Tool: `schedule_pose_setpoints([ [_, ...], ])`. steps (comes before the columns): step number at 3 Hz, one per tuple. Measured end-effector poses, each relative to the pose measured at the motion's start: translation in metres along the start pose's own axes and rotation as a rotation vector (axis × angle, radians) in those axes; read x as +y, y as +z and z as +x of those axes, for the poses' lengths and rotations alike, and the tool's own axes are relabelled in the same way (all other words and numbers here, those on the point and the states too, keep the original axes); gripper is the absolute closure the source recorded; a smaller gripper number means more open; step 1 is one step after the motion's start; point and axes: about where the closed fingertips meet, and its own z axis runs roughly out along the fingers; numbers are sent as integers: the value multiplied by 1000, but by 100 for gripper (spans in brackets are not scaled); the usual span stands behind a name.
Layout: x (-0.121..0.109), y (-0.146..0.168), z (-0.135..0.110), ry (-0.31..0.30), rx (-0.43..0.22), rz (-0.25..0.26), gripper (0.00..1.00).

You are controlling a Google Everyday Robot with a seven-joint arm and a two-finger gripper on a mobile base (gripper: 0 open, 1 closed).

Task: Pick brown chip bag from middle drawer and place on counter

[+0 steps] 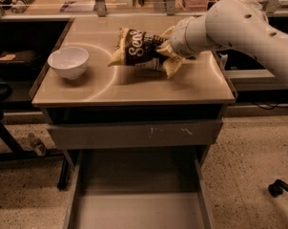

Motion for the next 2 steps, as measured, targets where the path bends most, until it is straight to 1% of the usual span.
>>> schedule_pose_setpoints([
  [1,16,21,17,-4,12,-1,100],
  [2,17,22,17,-5,12,0,81],
])
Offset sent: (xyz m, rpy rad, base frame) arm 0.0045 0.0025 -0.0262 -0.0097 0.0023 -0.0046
